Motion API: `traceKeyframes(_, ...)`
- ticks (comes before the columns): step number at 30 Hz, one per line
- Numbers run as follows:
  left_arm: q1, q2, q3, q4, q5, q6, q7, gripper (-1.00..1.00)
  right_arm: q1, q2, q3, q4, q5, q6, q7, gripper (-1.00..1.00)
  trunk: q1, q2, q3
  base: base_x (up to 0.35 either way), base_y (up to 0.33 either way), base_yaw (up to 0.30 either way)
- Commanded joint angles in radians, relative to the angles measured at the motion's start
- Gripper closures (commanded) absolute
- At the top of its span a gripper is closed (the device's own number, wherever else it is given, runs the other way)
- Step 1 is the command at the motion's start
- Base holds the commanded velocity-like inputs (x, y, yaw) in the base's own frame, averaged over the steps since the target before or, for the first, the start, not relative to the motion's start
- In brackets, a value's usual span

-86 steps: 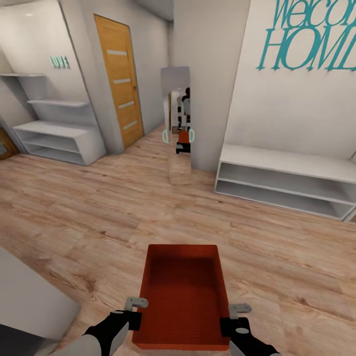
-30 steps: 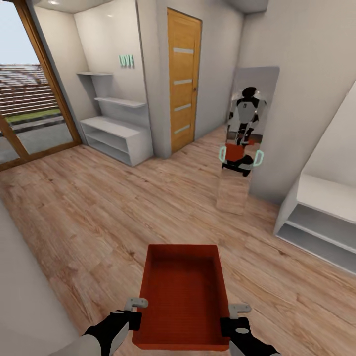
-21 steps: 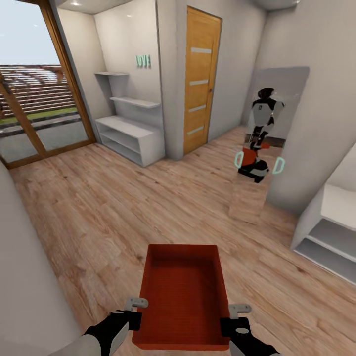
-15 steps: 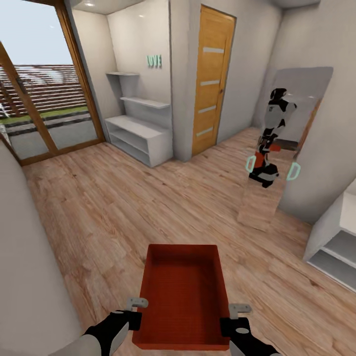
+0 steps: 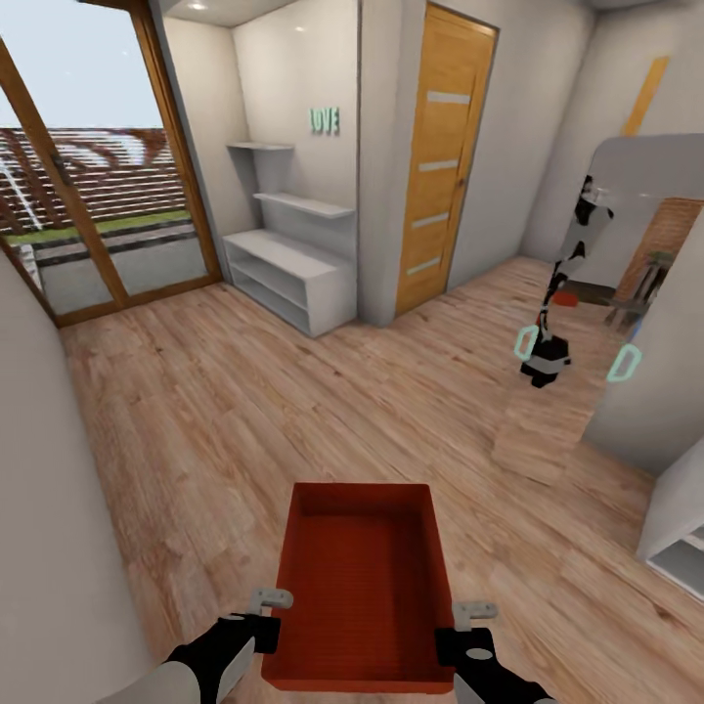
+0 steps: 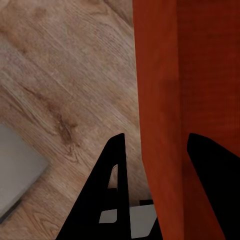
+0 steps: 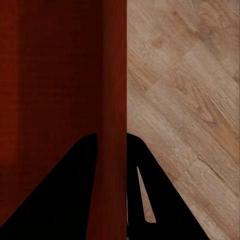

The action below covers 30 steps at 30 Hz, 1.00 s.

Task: Move the two storage containers from the living room to the garage. In the garage, place one container on the floor and stack the other container on top of it (either order is fine).

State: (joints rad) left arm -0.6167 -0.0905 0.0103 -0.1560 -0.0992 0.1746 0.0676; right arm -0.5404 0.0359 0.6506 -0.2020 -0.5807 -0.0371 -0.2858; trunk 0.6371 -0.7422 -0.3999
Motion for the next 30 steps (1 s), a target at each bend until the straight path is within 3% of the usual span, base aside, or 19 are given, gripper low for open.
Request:
traceKeyframes(1,0.0,0.0,0.0,-0.002,-0.017,0.006,0.004,1.0,-0.001,-0.001,-0.003,0.001,-0.005,-0.006,-0.006,1.0,0.001,-0.001,-0.001,0.324,0.0,0.001)
traceKeyframes(30,0.0,0.0,0.0,-0.002,-0.017,0.006,0.004,1.0,-0.001,-0.001,-0.003,0.001,-0.005,-0.006,-0.006,1.0,0.001,-0.001,-0.001,0.324,0.0,0.0)
